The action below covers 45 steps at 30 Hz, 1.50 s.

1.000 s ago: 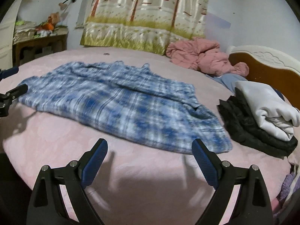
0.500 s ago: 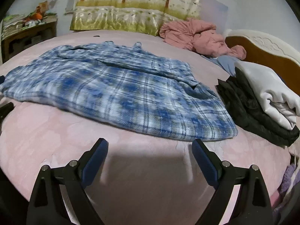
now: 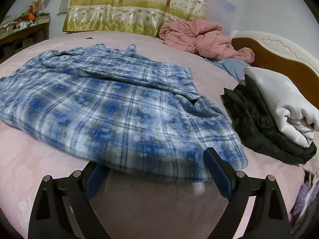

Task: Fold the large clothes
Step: 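Grasp the shirt hem with the right gripper while the left gripper grasps it too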

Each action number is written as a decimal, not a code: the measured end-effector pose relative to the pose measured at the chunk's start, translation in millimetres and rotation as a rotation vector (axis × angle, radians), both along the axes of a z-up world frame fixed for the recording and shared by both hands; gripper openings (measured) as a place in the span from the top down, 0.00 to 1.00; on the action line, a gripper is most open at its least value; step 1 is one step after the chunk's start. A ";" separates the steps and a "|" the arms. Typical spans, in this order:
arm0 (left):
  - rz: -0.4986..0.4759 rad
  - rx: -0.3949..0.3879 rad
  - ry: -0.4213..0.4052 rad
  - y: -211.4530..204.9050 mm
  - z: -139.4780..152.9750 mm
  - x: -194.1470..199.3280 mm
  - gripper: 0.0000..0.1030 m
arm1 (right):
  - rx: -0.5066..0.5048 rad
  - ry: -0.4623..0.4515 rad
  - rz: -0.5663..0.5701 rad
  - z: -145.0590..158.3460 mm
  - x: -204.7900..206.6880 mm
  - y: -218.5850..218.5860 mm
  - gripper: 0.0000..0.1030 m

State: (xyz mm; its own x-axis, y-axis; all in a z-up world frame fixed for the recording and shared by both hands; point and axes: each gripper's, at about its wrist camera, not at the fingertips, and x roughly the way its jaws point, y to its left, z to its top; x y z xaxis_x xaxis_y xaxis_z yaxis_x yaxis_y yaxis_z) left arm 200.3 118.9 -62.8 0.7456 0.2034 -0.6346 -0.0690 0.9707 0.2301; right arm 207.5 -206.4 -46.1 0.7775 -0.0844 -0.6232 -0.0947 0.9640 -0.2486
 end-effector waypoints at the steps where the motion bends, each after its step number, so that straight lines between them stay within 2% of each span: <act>1: 0.006 0.011 0.008 0.6 -0.5 3.1 0.01 | -0.003 0.000 -0.001 -0.1 1.2 0.3 0.10; 6: 0.013 0.085 0.023 -2.4 0.6 17.7 0.01 | -0.005 0.016 0.003 0.6 14.7 -0.4 0.10; 9: 0.011 0.083 0.030 1.1 0.4 26.6 0.02 | 0.017 0.028 -0.006 0.5 22.9 -4.6 0.10; 11: 0.019 0.036 0.046 9.9 -0.6 30.9 0.11 | 0.038 0.032 -0.009 0.3 26.0 -8.1 0.22; 12: 0.021 0.006 0.048 15.2 -1.2 32.3 0.22 | 0.041 0.019 -0.020 0.5 26.6 -10.3 0.37; 13: 0.028 -0.030 0.056 21.3 -2.2 33.2 0.37 | 0.037 0.002 -0.033 0.0 26.2 -11.8 0.53; 14: 0.048 -0.049 0.058 25.1 -3.0 32.6 0.49 | 0.044 -0.007 -0.039 -1.6 26.3 -13.2 0.59; 15: 0.071 -0.060 0.040 29.5 -1.4 29.4 0.79 | 0.052 -0.012 -0.044 -3.2 25.9 -14.7 0.71; 16: 0.078 -0.073 0.014 31.4 1.2 24.6 0.92 | 0.053 -0.020 -0.051 -3.1 24.8 -15.4 0.82; 19: 0.038 -0.140 -0.069 36.8 11.1 9.0 0.95 | 0.080 -0.059 -0.067 -0.4 18.2 -21.3 0.93; 22: 0.034 -0.128 -0.123 32.6 18.4 -2.7 0.95 | 0.134 -0.090 -0.061 4.0 7.8 -27.6 0.95; 25: 0.032 -0.122 -0.164 29.1 26.7 -18.1 0.96 | 0.133 -0.126 -0.064 8.7 -5.3 -28.0 0.95; 27: 0.038 -0.152 -0.142 29.9 29.7 -29.0 0.96 | 0.120 -0.153 -0.054 11.8 -22.0 -28.8 0.95; 31: 0.020 -0.138 -0.187 24.3 37.3 -60.6 0.96 | 0.173 -0.196 -0.043 17.2 -64.8 -39.3 0.95; 35: 0.012 -0.178 -0.211 26.4 45.5 -80.6 0.96 | 0.190 -0.217 -0.026 24.6 -96.1 -45.2 0.95; 41: 0.005 -0.241 -0.234 26.7 60.9 -97.5 0.95 | 0.285 -0.184 -0.021 32.0 -101.4 -61.3 0.95; 45: 0.000 -0.205 -0.220 24.9 71.2 -98.1 0.95 | 0.295 -0.186 -0.021 42.7 -104.9 -70.7 0.93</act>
State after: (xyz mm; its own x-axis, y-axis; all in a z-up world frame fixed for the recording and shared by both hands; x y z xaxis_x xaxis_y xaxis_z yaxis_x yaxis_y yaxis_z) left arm 102.2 143.8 8.3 0.8697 0.0876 -0.4858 -0.0955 0.9954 0.0086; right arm 102.6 -277.1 -3.4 0.8802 0.0615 -0.4706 -0.0537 0.9981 0.0301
